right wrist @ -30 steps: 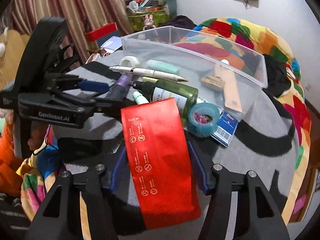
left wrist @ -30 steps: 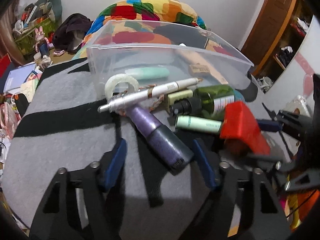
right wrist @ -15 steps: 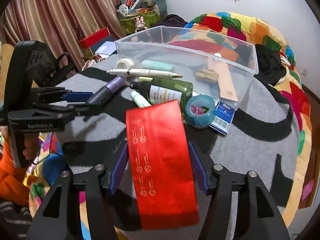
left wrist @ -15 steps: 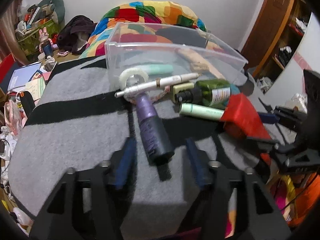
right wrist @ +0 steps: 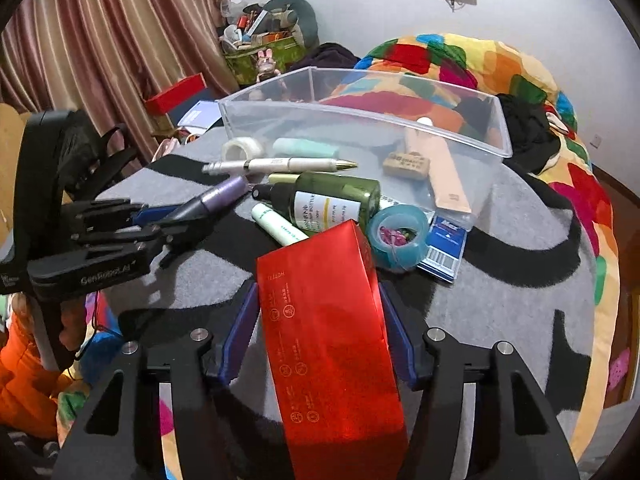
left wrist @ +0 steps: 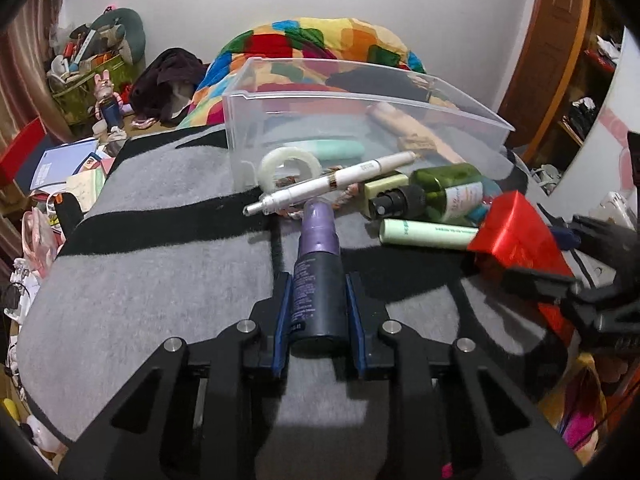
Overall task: Organize objects
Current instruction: 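Lift the red pouch with the right tool while the left tool grasps the purple-black bottle, then place the red pouch and purple-black bottle into the clear box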
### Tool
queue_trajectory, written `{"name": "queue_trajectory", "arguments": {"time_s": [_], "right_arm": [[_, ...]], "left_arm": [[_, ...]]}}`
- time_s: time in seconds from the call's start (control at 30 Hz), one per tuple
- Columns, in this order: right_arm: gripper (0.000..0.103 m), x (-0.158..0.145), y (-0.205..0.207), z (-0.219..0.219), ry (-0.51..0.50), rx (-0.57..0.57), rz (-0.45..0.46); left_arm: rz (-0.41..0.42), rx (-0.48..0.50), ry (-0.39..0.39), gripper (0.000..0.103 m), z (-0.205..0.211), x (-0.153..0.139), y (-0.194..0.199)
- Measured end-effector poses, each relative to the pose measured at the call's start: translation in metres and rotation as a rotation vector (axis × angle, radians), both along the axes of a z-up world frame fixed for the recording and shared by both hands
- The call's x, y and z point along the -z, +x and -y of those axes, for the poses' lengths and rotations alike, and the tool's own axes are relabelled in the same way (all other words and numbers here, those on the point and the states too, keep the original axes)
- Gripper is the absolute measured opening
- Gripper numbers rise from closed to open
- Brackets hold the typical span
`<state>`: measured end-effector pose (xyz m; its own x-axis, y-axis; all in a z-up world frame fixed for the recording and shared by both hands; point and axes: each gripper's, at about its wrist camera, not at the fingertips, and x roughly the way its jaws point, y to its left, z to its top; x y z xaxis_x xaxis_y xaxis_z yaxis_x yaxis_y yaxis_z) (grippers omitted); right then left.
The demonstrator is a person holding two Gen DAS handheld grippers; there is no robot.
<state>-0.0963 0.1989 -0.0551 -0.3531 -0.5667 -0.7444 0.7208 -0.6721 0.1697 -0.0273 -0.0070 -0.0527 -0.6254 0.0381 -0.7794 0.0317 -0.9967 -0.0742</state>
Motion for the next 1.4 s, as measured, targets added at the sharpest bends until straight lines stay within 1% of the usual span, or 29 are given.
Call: {"name": "queue_trajectory", "arguments": {"time_s": [0.17,0.33,0.47,0.53,0.7,0.77,0.9,1.03,1.1,1.27,1.4], "right_arm": [[0.055,-0.013,-0.003,-0.010,-0.039,0.038,-0.010],[0.055,-0.029,-0.013,-0.014,-0.082,0.087,-0.024],[0.055,-0.039,-0.023,-0.017,-0.122,0.129,-0.020],[0.055,-0.044,-0.029,-0.017,-0.132,0.149,-0.023],[0.055,-0.058,-0.042,-0.017,-0.159,0.190,-0.050],[0.055,-0.066,-0.049,-0.016,-0.172,0.205,-0.063],[0.055,-0.076,-0.066,-0.010,-0.168,0.225,-0.071],[0.055,-0.077,-0.087,0.002,-0.116,0.248,-0.082],[0.055,-0.074,-0.097,0.008,-0.098,0.258,-0.067],[0.055,-0.062,-0.117,0.027,-0.033,0.255,-0.037],[0.055,-0.052,-0.131,0.040,0.000,0.238,0.000]], "left_arm": [[-0.013,0.027,-0.004,0.025,-0.004,-0.005,0.012],[-0.062,0.054,0.006,0.025,-0.008,-0.023,0.016],[-0.107,0.068,0.009,0.025,-0.009,-0.040,0.013],[-0.129,0.076,0.024,0.025,-0.008,-0.050,0.008],[-0.184,0.071,0.033,0.025,-0.005,-0.071,-0.005],[-0.194,0.068,0.038,0.025,-0.001,-0.077,-0.015],[-0.170,0.056,0.041,0.026,0.008,-0.080,-0.037],[-0.143,0.047,0.047,0.025,0.017,-0.078,-0.059],[-0.118,0.040,0.062,0.025,0.022,-0.075,-0.071],[-0.090,0.033,0.081,0.025,0.027,-0.069,-0.091],[-0.069,0.041,0.072,0.025,0.026,-0.067,-0.104]]}}
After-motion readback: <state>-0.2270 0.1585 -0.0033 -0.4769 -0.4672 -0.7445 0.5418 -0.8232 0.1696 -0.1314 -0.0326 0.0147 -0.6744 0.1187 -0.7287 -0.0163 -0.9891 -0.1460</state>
